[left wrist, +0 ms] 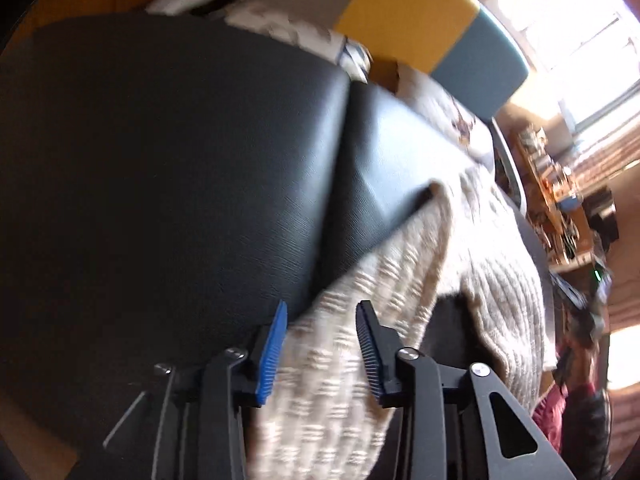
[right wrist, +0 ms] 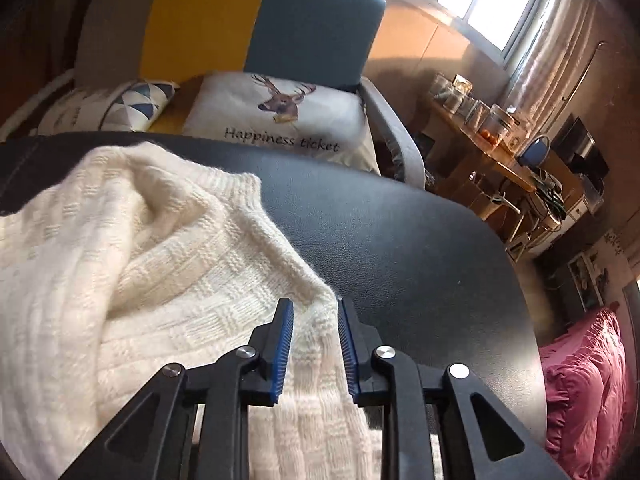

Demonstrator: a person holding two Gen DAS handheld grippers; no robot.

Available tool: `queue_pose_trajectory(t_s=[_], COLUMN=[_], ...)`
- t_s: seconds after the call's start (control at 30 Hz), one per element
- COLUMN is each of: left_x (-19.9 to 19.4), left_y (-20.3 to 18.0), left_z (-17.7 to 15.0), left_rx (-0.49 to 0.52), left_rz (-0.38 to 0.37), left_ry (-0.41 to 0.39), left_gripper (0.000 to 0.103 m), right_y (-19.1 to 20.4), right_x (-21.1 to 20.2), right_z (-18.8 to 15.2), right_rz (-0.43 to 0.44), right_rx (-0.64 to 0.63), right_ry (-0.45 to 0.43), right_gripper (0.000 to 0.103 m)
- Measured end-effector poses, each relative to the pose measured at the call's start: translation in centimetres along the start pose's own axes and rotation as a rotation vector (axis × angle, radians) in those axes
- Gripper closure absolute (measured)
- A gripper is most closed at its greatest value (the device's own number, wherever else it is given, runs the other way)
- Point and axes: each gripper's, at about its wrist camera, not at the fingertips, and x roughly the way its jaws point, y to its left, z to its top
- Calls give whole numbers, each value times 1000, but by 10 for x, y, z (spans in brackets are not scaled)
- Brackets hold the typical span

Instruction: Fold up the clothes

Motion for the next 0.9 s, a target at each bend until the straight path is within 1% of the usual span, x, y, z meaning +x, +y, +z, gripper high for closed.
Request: queue_pose_trajectory(t_s=[0.03, 0.1, 0.13, 0.17, 0.2, 0.23, 0.3, 0.33, 0.4, 0.53, 0.6, 0.67, 0.73, 0.77, 0.8, 0.87, 0.9], left_x=[-16, -36, -40, -44, -47, -46, -33, -25, 1, 36, 39, 41, 44, 49, 51, 35, 23], left_y=[-4, -11, -25, -34, -39, -47, -62, -61, -70, -85, -85, -85, -85, -89, -90, -82, -81], left_z=[-20, -48, -55, -65, -73, -90, -117, -125, -127, -134, -136, -136, -133, -131, -130, -137, -140], left_rx=[22, 115, 183, 273, 374, 448, 550, 560, 550, 535, 525, 519, 503, 494, 483, 448, 400], left_rz=[20, 67, 90, 110, 133, 162, 204, 202, 224, 341, 362, 367, 347, 334, 324, 299, 246], left_ry=[-41, -146, -193, -224, -236, -231, -198, -171, -122, -113, -126, -140, -144, -140, -138, -144, -143], left_gripper=[62, 48, 46, 44, 43, 43, 43, 43, 43, 43, 43, 44, 59, 80, 90, 95, 96], right_y=[0, 4, 9, 17, 25, 33, 50, 57, 69, 75, 71, 67, 64, 64, 64, 65, 66], right_x=[-12, -35, -44, -52, -60, -68, -78, -83, -90, -101, -98, -94, -91, -90, -89, -87, -87], right_z=[-8, -27, -39, -51, -63, -75, -94, -102, -114, -131, -137, -142, -145, -147, -148, -149, -150], right_rz=[32, 152, 215, 266, 316, 361, 405, 410, 418, 440, 453, 463, 469, 472, 474, 473, 472], right_rx=[6, 29, 37, 41, 46, 49, 54, 55, 61, 105, 137, 166, 193, 202, 212, 219, 221], right_ry=[-13, -14, -8, 0, 7, 13, 22, 19, 17, 22, 33, 46, 56, 60, 63, 72, 76], right_gripper=[79, 79, 79, 79, 79, 79, 79, 79, 79, 79, 78, 78, 77, 76, 76, 75, 75])
